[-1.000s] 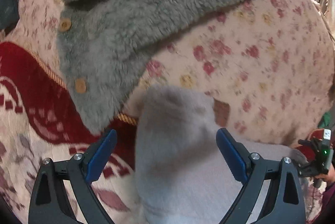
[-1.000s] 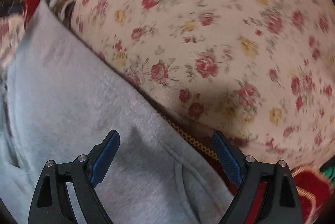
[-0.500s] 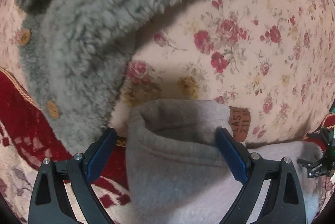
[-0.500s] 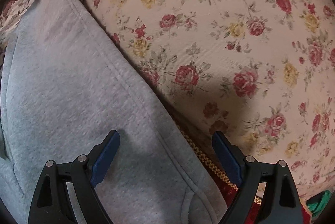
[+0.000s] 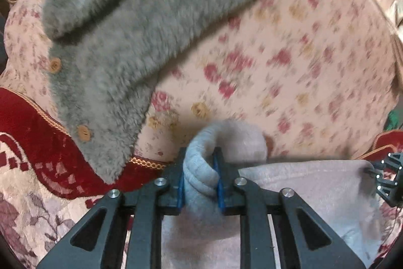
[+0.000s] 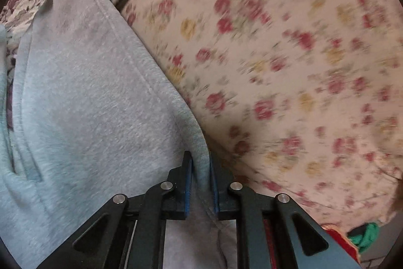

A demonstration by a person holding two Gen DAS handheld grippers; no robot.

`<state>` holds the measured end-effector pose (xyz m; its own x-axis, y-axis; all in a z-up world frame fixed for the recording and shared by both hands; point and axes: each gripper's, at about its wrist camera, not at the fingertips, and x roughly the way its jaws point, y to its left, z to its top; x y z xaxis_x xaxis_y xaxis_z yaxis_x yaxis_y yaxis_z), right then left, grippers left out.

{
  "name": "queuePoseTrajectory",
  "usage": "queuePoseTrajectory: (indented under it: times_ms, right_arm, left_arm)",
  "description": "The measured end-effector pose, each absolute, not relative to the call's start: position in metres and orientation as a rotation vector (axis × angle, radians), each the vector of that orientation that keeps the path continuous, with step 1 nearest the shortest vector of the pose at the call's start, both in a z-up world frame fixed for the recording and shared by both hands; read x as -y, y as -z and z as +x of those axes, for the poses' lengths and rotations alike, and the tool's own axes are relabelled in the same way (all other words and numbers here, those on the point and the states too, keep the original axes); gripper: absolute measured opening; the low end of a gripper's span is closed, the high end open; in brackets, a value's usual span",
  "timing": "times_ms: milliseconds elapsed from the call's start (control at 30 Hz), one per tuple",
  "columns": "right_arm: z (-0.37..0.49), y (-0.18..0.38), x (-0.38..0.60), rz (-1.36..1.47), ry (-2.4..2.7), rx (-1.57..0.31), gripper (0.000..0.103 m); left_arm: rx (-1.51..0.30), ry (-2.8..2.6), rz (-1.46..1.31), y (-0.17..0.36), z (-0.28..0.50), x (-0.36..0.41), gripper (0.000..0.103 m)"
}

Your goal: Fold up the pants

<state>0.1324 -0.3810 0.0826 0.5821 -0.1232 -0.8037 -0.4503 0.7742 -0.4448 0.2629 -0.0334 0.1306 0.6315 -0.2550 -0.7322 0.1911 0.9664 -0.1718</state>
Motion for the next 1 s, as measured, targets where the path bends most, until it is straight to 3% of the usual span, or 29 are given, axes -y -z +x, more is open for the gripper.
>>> queuePoseTrajectory:
  times_ms: [333,500,767,1000]
  right_arm:
    - [0.058,-0.178,0.383,-0.662,-0.056,-0.782,0.012]
    - [0.004,-0.197,0.379,-0.632,-0.090,-0.747,0.012]
    - [-0.097,-0.180,0.356,-0.580,-0.180,-0.772,0.011]
    - [-0.161,-0.124,0.330,-0.538,-0.279,-0.881,0.011]
  left_arm:
    - [-0.687,0.253,-0.156,-0.214,0.192,0.028,0.018]
    - [-0.628,0.279,-0.208,-0.227,0.132,0.006,0.018]
    - [-0.621,0.265,-0.282,-0.190,0.019,-0.034,0.019]
    - [-0.666,0.229,-0.367,-0.133,-0.051,-0.063,0.019]
